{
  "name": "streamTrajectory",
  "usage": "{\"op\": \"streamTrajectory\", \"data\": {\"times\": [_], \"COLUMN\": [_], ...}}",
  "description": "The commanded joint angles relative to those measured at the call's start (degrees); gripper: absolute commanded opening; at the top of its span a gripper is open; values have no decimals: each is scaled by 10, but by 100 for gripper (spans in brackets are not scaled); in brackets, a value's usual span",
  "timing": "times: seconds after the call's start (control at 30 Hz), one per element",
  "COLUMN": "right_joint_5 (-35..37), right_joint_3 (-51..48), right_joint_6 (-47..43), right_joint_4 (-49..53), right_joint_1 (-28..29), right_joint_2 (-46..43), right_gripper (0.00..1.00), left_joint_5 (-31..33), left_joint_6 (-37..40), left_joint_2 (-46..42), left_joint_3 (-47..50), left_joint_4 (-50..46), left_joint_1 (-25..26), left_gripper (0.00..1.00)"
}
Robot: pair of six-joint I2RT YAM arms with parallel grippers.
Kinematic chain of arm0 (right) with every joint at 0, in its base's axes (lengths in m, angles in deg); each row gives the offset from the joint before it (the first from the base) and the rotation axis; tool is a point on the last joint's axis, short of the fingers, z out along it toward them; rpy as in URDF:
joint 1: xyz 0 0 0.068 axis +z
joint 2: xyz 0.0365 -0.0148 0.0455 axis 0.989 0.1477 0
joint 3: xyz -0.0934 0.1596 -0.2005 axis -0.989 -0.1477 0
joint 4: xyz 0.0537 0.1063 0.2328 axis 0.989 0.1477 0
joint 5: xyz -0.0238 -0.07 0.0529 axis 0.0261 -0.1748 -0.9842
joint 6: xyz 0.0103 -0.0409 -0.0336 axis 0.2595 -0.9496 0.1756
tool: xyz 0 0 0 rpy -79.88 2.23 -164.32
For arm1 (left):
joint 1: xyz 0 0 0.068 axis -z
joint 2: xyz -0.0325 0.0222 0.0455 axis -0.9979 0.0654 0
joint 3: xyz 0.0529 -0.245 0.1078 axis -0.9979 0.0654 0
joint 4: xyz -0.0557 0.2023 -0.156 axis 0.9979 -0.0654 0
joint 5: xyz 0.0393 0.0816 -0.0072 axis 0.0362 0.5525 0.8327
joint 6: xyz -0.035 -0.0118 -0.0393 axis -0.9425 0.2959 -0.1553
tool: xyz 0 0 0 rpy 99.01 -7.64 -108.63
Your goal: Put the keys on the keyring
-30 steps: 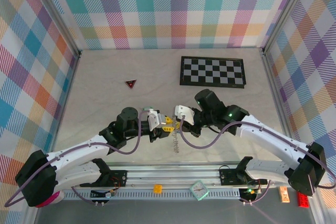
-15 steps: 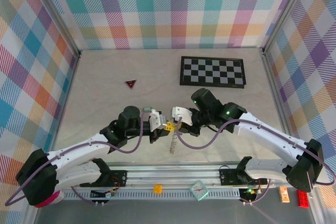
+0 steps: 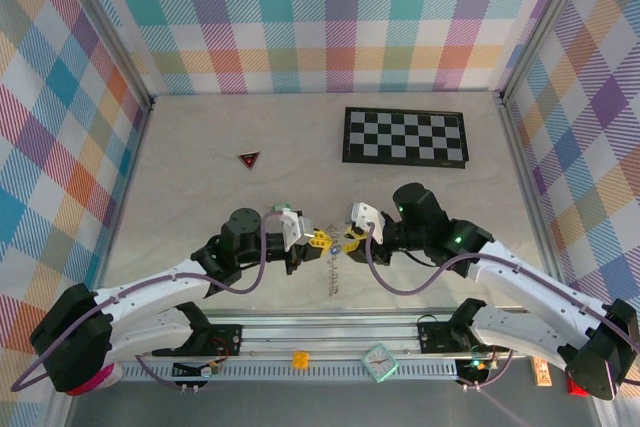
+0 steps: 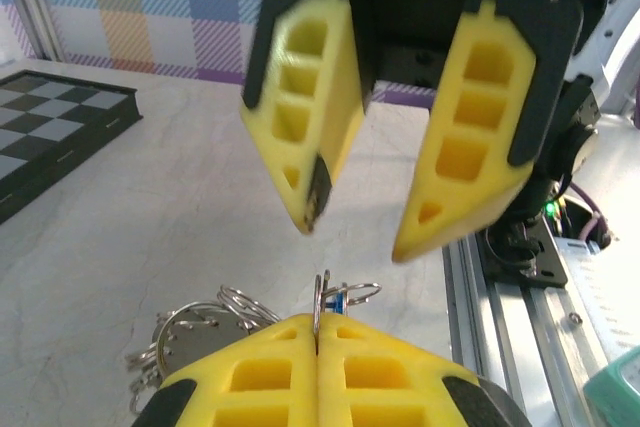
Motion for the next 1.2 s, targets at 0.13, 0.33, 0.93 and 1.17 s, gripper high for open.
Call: {"op": "streamTrajectory", "data": {"times": [0.13, 0.33, 0.93, 1.17], "right_joint_5": [68, 130, 106, 99], "right_joint_3": [-13, -21, -12, -11], "right_joint_6": [10, -16, -26, -26], "right_joint_4": [-52, -77, -58, -51], "right_joint_1": [33, 49, 54, 54], "right_joint_2": [-3, -15, 10, 15], "right_gripper": [31, 29, 16, 11], "left_joint_5": [26, 28, 16, 11], "left_joint_6": [-82, -93, -93, -95], "left_joint_2": [12, 15, 17, 13], "left_joint_3": [-9, -14, -17, -17], "left_joint_4": [51, 41, 42, 45], "left_joint_1": [8, 8, 8, 8], "left_gripper": [0, 0, 0, 0]}}
